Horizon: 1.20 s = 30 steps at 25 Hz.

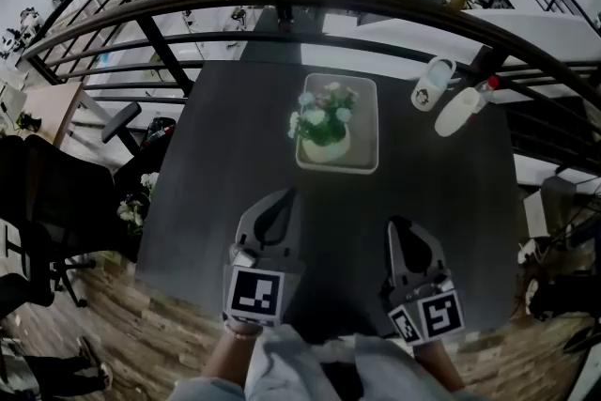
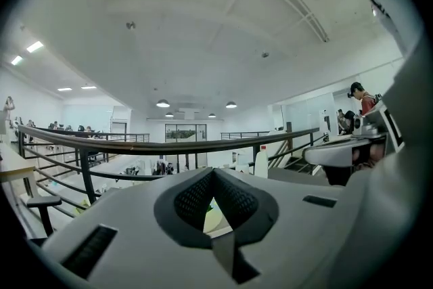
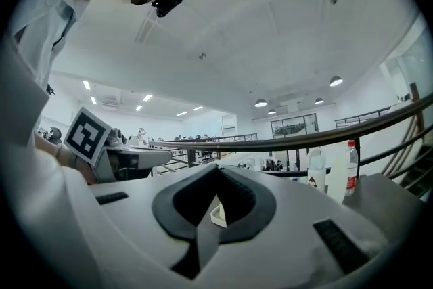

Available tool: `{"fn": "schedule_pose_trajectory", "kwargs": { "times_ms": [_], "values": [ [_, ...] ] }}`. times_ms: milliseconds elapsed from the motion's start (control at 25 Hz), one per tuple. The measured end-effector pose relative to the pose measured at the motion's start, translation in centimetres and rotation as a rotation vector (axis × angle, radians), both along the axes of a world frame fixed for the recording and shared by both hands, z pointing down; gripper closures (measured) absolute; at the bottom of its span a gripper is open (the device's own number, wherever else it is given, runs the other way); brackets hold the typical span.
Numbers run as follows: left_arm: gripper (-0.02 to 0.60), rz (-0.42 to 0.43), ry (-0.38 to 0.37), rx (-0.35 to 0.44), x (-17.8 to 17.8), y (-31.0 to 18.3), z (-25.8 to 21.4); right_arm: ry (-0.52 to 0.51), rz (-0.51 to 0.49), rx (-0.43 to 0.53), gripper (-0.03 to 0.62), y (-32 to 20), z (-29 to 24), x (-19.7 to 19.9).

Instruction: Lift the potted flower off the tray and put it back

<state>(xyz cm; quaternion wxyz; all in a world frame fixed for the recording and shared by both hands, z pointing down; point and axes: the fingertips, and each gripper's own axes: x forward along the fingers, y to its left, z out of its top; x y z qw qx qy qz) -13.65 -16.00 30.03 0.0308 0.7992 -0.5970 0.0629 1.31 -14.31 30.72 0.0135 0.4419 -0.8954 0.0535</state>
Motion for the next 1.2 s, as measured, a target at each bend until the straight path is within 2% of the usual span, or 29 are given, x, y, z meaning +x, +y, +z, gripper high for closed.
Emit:
{"fn": "schedule_pose_trajectory", "kwargs": {
  "times_ms": [280,440,1000,1200],
  "values": [
    [0.586,-0.01,0.014,0.015,-0.5,2.0,-0.7,0.004,-0.025,0.003,0.591,0.2,0.1,-0.4],
    [0.586,-0.007,0.008,0.014,-0.5,2.6,-0.6,0.0,-0.001,0.013,0.591,0.0,0.0,0.1],
    [0.586,0.016,0.049,0.033,0.7,2.2,-1.0,0.01,-0.013,0.015,0.591,0.6,-0.1,0.0],
    [0.586,0.017,0.058,0.011,0.8,2.3,-0.3,0.015,-0.005,0.008,0.591,0.6,0.2,0.3]
  ]
}}
